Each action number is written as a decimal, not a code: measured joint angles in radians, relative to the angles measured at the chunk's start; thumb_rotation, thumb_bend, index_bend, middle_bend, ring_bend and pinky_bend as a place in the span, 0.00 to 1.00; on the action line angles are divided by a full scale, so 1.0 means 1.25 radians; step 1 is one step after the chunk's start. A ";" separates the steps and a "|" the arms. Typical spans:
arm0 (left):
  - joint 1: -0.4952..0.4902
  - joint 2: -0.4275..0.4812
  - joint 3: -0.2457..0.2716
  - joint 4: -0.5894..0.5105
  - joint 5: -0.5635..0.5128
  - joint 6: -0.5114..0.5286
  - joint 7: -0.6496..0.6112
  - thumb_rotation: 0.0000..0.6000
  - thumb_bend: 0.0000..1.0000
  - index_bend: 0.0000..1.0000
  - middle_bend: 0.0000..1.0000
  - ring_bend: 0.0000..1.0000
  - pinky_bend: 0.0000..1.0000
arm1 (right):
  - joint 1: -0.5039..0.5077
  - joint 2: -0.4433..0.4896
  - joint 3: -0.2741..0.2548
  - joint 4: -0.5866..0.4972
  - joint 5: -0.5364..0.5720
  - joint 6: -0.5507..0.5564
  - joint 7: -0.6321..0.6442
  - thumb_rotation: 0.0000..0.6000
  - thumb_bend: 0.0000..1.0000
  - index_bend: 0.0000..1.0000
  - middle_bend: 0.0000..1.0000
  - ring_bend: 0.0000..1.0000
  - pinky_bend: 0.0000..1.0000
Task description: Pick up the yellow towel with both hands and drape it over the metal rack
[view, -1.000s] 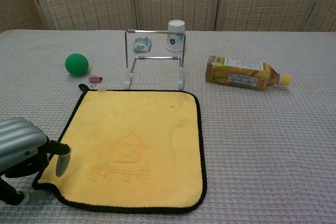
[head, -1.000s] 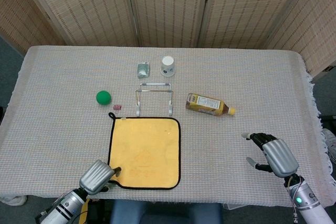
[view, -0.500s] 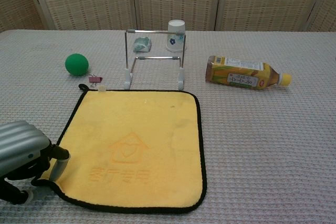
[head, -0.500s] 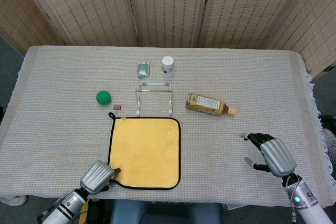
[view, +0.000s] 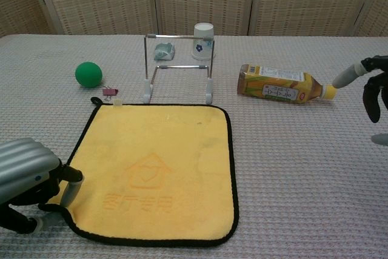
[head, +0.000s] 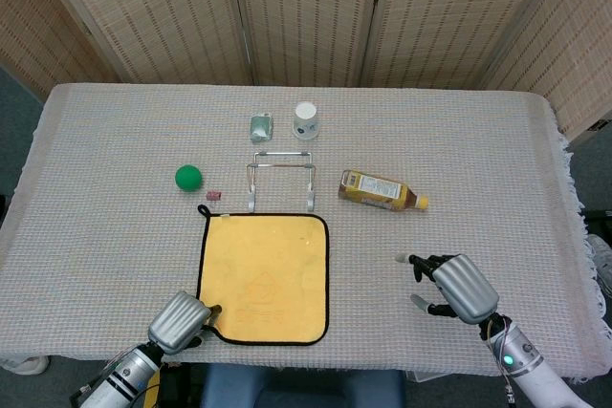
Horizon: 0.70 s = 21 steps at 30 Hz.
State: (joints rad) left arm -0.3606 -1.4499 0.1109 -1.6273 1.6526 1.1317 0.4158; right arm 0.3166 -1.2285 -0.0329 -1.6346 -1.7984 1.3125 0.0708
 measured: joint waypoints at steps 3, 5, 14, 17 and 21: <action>0.004 0.001 0.002 -0.003 0.003 0.010 -0.002 1.00 0.52 0.65 1.00 0.85 0.91 | 0.032 -0.024 -0.004 -0.006 -0.025 -0.035 -0.014 1.00 0.27 0.34 0.82 0.88 1.00; 0.007 0.001 0.005 -0.005 0.005 0.016 -0.003 1.00 0.52 0.65 1.00 0.85 0.91 | 0.053 -0.040 -0.006 -0.009 -0.035 -0.062 -0.026 1.00 0.27 0.37 0.87 0.92 1.00; 0.014 0.001 0.008 -0.004 0.004 0.028 -0.006 1.00 0.52 0.65 1.00 0.85 0.91 | 0.131 -0.117 -0.010 -0.015 -0.040 -0.203 -0.089 1.00 0.27 0.39 0.92 0.97 1.00; 0.016 0.000 0.009 -0.004 0.004 0.031 -0.007 1.00 0.52 0.65 1.00 0.85 0.91 | 0.154 -0.145 -0.010 -0.012 -0.031 -0.245 -0.127 1.00 0.27 0.39 0.92 0.97 1.00; 0.017 0.001 0.009 -0.006 0.001 0.031 -0.003 1.00 0.52 0.65 1.00 0.85 0.91 | 0.185 -0.184 -0.007 -0.005 -0.009 -0.304 -0.160 1.00 0.27 0.39 0.92 0.97 1.00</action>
State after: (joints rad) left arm -0.3393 -1.4493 0.1225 -1.6348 1.6539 1.1700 0.4120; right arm 0.5483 -1.4583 -0.0421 -1.6409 -1.8094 0.9331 -0.1290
